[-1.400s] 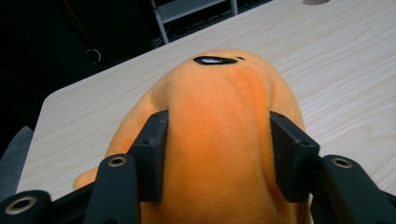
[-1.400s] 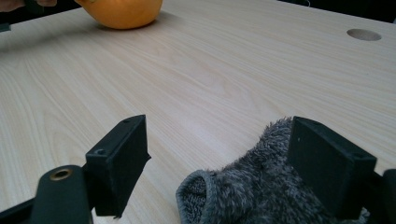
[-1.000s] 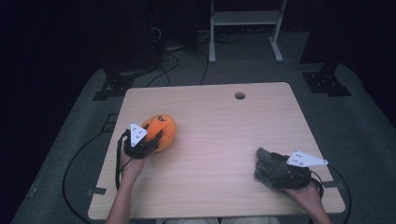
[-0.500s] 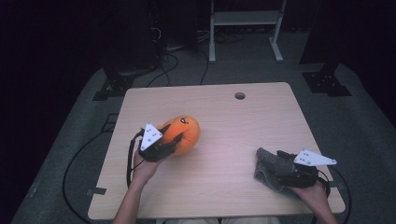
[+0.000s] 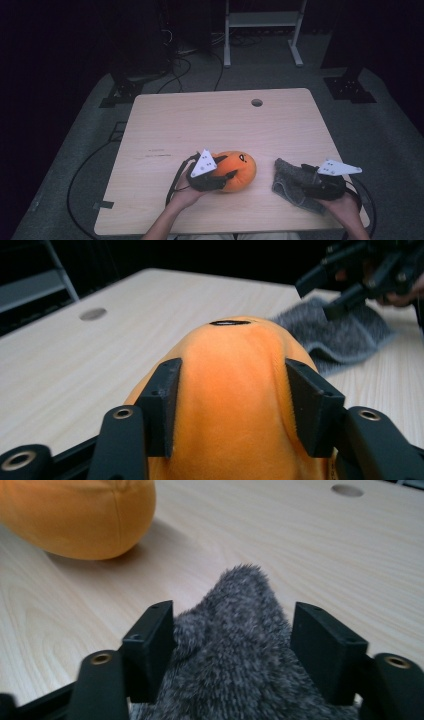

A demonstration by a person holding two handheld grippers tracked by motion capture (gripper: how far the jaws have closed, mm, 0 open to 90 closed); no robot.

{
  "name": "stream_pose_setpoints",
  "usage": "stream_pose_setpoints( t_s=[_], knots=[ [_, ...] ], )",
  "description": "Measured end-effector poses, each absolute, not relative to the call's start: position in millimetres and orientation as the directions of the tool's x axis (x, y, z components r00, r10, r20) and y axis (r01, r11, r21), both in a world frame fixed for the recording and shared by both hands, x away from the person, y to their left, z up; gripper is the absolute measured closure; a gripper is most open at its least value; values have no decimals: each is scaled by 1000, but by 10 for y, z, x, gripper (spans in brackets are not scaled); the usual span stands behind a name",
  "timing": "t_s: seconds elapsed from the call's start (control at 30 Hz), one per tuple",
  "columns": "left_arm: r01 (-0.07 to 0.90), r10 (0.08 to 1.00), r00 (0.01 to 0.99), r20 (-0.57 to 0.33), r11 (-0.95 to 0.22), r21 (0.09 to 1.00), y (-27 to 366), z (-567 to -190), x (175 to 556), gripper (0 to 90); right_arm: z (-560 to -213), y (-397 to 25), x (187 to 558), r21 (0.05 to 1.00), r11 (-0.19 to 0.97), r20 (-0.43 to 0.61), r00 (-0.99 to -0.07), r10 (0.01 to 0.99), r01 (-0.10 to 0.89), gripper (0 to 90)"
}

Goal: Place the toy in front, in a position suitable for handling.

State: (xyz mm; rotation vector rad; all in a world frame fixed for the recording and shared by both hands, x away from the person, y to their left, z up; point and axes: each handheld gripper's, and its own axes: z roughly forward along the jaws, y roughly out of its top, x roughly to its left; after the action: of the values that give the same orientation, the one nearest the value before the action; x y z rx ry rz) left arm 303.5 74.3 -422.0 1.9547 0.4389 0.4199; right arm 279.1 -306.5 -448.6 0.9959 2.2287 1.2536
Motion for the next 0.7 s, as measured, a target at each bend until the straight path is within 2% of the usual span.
stream_pose_setpoints(
  t_s=[0.13,0.27,0.3,0.4,0.57,0.6,0.63,0.7],
  knots=[
    [106,458,882,112,-424,900,702,-4315,3013,346,-4544,-2988,2838,819,408,-26,-685,728,403,345],
    [108,456,883,113,-432,895,695,-4306,3009,192,-4588,-2948,2878,800,446,-58,-689,722,401,368],
    [110,455,884,111,-434,894,698,-4299,3008,192,-4603,-2933,2888,795,461,-75,-691,719,394,394],
    [124,453,886,96,-432,893,715,-4260,2997,113,-4652,-2905,2934,759,465,-36,-685,728,455,398],
    [159,470,881,56,-406,900,810,-4232,2981,87,-4705,-2917,2975,744,458,-4,-683,730,486,483],
    [186,488,872,28,-385,904,875,-4226,2983,84,-4711,-2937,2985,743,441,11,-668,744,504,543],
    [186,488,872,28,-385,904,875,-4226,2983,81,-4711,-2937,2985,743,441,11,-668,744,504,543],
    [212,511,860,-2,-353,911,954,-4228,2968,80,-4715,-2945,2990,740,428,22,-655,756,519,600]
  ],
)
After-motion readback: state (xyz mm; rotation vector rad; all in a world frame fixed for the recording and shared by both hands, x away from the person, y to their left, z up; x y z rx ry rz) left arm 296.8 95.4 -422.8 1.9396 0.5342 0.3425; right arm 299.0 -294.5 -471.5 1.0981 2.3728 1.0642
